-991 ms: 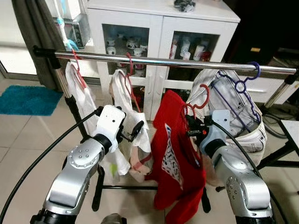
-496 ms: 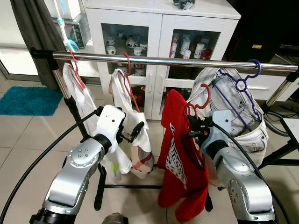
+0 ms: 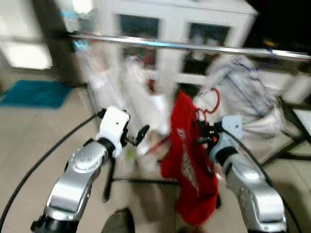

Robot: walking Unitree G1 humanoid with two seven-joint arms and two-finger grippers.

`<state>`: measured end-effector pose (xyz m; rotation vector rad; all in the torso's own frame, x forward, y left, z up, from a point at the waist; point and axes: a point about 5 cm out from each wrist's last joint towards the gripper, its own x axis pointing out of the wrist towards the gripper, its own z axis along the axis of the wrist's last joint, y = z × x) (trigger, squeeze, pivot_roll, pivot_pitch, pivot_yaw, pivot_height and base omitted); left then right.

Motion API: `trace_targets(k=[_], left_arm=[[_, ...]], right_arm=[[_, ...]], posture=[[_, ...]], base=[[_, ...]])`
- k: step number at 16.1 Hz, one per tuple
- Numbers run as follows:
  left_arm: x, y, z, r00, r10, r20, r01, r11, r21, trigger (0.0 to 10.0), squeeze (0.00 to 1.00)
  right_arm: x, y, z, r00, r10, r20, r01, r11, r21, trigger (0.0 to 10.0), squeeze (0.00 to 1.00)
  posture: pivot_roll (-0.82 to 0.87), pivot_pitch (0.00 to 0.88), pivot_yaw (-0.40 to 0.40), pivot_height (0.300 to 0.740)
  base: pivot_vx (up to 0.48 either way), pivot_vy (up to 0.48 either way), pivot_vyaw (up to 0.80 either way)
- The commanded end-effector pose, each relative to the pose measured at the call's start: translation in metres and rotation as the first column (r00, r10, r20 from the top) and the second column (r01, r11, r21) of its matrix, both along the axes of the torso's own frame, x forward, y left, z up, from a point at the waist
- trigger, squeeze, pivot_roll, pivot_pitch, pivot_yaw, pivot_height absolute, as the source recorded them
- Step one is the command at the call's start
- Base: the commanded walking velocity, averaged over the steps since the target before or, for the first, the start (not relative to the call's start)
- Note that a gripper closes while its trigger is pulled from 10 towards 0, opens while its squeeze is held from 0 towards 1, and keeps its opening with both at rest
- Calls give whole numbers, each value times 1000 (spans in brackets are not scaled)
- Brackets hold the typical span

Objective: Hang hanger

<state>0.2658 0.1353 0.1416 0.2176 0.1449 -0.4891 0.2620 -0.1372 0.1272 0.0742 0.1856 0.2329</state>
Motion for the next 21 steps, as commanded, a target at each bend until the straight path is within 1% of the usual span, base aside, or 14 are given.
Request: trace_targets(k=[1, 8, 10, 11, 12, 13, 14, 16, 17, 19, 20, 21], left_arm=[[-1, -1, -2, 1000, -5, -14, 6, 1000, 8, 10000, 0], [0, -1, -2, 1000, -9, -15, 9, 1000, 10, 10000, 0], [1, -2, -2, 1000, -13, -24, 14, 1000, 22, 10000, 0], [1, -3, -2, 999, -30, -28, 30, 1000, -4, 10000, 188], [1, -4, 0, 998, -46, -32, 45, 998, -52, 10000, 1000], [1, -5, 1, 998, -49, -33, 46, 996, -70, 10000, 1000], [4, -6, 2, 997, -64, -32, 61, 995, -75, 10000, 1000], [10, -9, 3, 997, -69, -38, 67, 997, -48, 10000, 1000], [14, -11, 4, 996, -76, -35, 74, 996, -48, 10000, 1000], [20, -16, 9, 996, -89, -23, 86, 993, -84, 10000, 1000], [22, -20, 10, 994, -105, -13, 104, 992, -74, 10000, 1000], [26, -23, 9, 994, -106, -22, 104, 992, -74, 10000, 1000]], right_arm=[[-1, 0, 6, 999, -2, 32, 2, 1000, 2, 0, 0], [-1, -1, 5, 1000, -8, 26, 9, 1000, -2, 0, 0], [-2, -1, 5, 1000, -4, 25, 4, 1000, -1, 0, 0], [-2, 0, 6, 1000, 11, 28, -11, 1000, 3, 0, 0], [-3, 1, 7, 999, 33, 34, -33, 999, 10, 0, 0], [-3, 1, 7, 998, 42, 36, -42, 999, 13, 0, 0], [-4, 4, 9, 995, 91, 42, -91, 996, 11, 0, 0], [-4, 7, 12, 987, 156, 48, -156, 988, -17, 0, 0], [-4, 8, 14, 983, 174, 54, -173, 985, -24, 0, 0], [-4, 11, 18, 973, 219, 68, -218, 976, -29, 0, 0], [-5, 14, 21, 964, 253, 83, -251, 968, -24, 0, 0], [-6, 17, 24, 955, 282, 95, -282, 959, -19, 0, 0]], posture=[[29, 40, -24, 740], [29, 46, -25, 740], [29, 46, -25, 740], [29, 46, -25, 740], [26, 44, -25, 740], [26, 44, -25, 740], [25, 40, -25, 740], [22, 34, -23, 740], [21, 33, -23, 740], [20, 30, -25, 740], [20, 30, -31, 740], [19, 31, -32, 740]], base=[[-289, 0, 0], [-287, 0, 0], [0, 0, 0], [0, 0, 0], [0, 0, 0], [0, 0, 0], [0, 0, 0], [0, 0, 0], [0, 0, 0], [0, 0, 0], [0, 0, 0], [0, 0, 0]])
